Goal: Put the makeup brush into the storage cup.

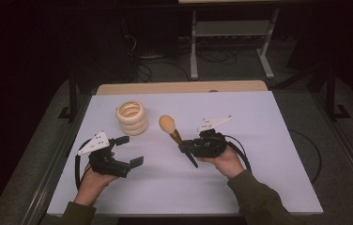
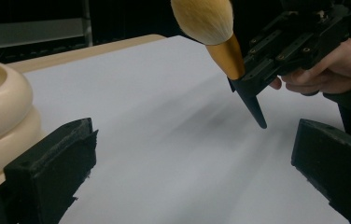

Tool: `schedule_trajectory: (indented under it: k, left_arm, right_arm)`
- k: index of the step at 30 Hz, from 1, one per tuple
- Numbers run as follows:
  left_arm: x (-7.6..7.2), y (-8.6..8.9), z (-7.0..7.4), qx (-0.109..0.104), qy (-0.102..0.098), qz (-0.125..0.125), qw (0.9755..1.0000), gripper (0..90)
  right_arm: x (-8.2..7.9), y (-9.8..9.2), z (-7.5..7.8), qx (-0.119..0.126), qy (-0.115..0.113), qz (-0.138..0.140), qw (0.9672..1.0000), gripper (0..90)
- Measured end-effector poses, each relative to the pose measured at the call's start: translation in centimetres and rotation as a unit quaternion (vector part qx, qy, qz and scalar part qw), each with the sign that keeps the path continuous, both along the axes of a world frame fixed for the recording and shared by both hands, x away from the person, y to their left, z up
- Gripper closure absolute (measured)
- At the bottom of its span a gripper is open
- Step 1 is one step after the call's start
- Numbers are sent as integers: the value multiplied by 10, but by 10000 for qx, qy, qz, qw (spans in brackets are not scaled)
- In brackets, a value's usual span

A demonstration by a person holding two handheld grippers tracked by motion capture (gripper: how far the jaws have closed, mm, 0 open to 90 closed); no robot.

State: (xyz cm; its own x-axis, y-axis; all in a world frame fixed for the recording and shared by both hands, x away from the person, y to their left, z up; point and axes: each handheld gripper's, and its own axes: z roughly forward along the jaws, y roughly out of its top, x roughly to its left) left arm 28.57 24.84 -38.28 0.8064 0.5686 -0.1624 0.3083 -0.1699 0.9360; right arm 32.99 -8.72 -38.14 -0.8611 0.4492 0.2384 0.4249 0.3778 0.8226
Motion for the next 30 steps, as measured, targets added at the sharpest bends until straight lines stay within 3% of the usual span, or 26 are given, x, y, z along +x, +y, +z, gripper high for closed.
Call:
schedule_trajectory:
  k: [12,26,30]
  left_arm:
    - [10,-22,5,-27,-1,-69,10000,0]
    - [19,-33,8,-126,-13,-70,9999,76]
    - [20,-38,8,-179,10,-98,9998,138]
  right_arm:
    - [-2,5,1,210,-173,-13,9996,735]
    - [-4,14,2,344,-375,9,9987,735]
    - [-4,16,3,361,-395,16,9986,735]
